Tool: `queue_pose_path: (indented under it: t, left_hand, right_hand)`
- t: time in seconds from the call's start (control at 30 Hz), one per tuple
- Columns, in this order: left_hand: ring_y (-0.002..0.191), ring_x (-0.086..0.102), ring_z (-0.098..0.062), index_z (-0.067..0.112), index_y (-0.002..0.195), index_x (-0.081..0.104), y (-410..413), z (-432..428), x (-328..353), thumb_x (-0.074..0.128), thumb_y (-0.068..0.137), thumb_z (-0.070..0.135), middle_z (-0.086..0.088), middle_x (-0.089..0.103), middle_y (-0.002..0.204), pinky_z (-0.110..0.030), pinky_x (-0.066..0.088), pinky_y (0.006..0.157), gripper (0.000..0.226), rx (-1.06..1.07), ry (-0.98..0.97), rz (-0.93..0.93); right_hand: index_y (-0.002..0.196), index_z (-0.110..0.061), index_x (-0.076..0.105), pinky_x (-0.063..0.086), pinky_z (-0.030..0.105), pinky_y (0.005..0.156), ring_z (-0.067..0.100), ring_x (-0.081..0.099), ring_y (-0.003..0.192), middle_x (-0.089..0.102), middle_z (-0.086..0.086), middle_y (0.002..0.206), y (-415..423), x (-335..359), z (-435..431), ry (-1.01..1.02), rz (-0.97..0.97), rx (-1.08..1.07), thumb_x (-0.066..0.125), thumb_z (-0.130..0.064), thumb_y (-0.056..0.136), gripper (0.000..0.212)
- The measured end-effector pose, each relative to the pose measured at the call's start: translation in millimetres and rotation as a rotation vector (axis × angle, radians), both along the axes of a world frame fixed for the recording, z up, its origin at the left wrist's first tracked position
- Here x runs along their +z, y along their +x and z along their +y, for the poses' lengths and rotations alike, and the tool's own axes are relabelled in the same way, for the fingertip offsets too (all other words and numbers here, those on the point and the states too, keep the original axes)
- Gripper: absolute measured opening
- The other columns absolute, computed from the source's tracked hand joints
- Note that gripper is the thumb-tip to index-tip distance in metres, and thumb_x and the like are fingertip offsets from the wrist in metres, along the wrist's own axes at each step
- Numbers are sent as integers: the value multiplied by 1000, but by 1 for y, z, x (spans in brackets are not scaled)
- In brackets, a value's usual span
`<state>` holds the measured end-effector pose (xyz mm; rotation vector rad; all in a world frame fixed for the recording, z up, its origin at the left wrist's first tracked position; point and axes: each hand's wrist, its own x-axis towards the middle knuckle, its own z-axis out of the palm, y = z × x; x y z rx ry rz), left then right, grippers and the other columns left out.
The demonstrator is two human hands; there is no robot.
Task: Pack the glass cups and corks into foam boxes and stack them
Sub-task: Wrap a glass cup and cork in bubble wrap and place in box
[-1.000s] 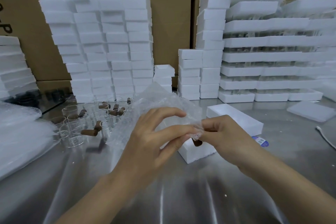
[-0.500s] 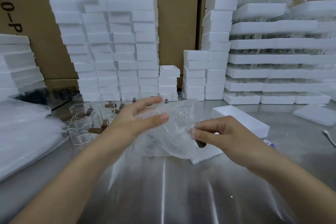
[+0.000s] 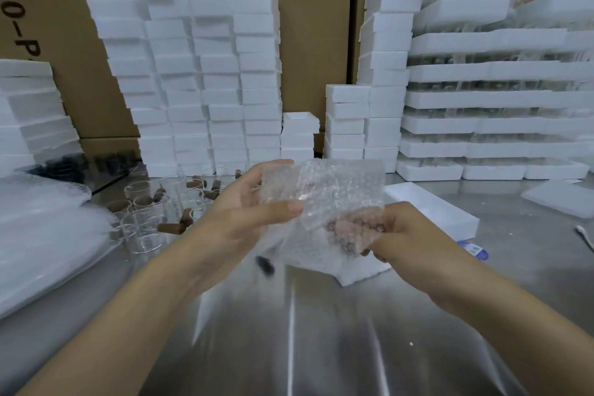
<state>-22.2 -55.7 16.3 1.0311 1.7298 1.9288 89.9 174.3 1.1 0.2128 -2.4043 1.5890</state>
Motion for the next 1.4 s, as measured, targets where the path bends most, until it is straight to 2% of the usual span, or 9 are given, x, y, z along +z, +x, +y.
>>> queue_pose_path:
  t: [0.17,0.3,0.4,0.67,0.9,1.03,1.13,1.23,1.4]
  left_hand:
    - [121,72,-10,35,120,80,7,7,-5,92,77,35,7,77,131,-15,57,91,45,74,-9,18]
    - [122,73,-34,14,135,70,12,17,-13,91,83,40,-14,76,131,-41,61,100,62,37,30,-42]
    - [121,73,-37,6,140,63,20,25,-18,88,79,42,-18,75,130,-48,59,104,75,31,50,-67]
    - [105,77,-39,-5,126,69,26,35,-28,85,81,41,-26,77,117,-36,62,79,66,107,179,-189]
    - [121,74,-25,19,125,79,14,22,-18,79,94,37,-10,76,131,-31,64,88,36,48,220,-234]
    - [124,72,-17,22,138,71,12,17,-9,83,90,44,0,76,134,-39,58,101,54,143,198,-262]
    - [124,72,-21,18,139,68,10,13,-4,84,85,44,-1,77,132,-47,50,113,62,194,189,-266]
    - [136,61,-16,19,158,49,4,11,-5,100,61,58,7,69,143,-51,34,126,117,290,150,-242]
    - [148,50,-21,20,165,37,2,12,-10,100,42,71,3,52,162,-54,32,128,148,298,71,-177]
  right_hand:
    - [87,-31,86,39,6,58,-4,53,60,71,-10,70,1,2,-5,-40,20,38,72,-49,75,26]
    - [76,-35,83,37,7,55,-2,49,54,64,-17,62,0,-4,-12,-68,20,68,73,-22,96,26]
    - [68,-33,77,34,11,53,1,41,51,55,-18,57,-3,-10,-16,-95,-5,42,73,-32,91,23]
    - [89,-23,79,35,18,56,11,42,62,62,-10,73,-2,-16,-31,-155,-78,42,71,-46,89,24]
    - [95,-28,77,41,29,75,12,51,77,59,-2,87,1,-7,-26,23,-179,60,70,-44,81,22]
    - [93,-27,77,46,26,77,23,58,81,68,-4,102,3,-7,-20,137,-153,57,84,-40,83,19]
    - [82,-26,69,40,22,61,18,52,67,63,5,78,2,-5,-18,71,-79,-16,85,-28,86,17]
    - [77,-24,62,27,23,49,18,38,58,50,17,68,-1,-4,-14,3,9,-190,85,-25,86,25]
    - [80,-20,53,38,17,47,6,42,53,54,-16,64,0,-7,-13,226,126,-421,74,-12,82,22]
